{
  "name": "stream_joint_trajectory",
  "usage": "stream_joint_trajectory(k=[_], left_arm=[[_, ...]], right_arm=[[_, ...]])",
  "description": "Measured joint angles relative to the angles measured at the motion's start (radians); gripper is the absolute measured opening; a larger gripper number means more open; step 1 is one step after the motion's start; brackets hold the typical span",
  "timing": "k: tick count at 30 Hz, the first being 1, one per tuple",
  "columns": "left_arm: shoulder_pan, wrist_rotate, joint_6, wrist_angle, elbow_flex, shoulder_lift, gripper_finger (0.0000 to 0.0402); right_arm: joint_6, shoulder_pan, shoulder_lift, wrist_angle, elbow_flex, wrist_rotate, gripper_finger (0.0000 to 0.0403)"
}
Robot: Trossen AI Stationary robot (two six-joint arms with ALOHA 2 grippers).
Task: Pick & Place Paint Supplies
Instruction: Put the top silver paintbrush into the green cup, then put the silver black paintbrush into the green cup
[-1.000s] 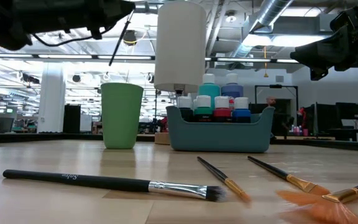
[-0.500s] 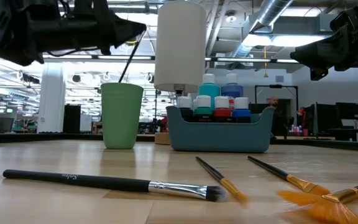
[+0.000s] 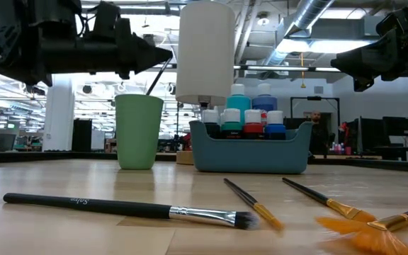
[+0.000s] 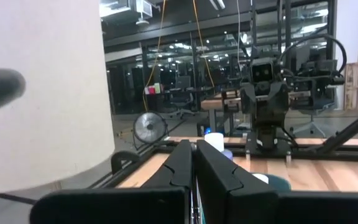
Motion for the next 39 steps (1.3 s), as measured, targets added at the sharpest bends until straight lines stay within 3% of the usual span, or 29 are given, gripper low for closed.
stream_joint_trajectory(k=[20, 32, 39], left_arm=[[0.0, -0.03, -0.039, -0.017, 0.0, 0.013, 0.0008], [-0.004, -0.032, -0.058, -0.034, -0.001, 0.01, 0.0095], [-0.08, -0.032, -0.034, -0.059, 0.001, -0.095, 0.0119]], right_arm=[[0.0, 0.0, 0.0, 0.0, 0.0, 0.0, 0.0098], [0.0, 0.0, 0.0, 0.0, 0.0, 0.0, 0.0098], [0.0, 0.0, 0.0, 0.0, 0.0, 0.0, 0.0098]])
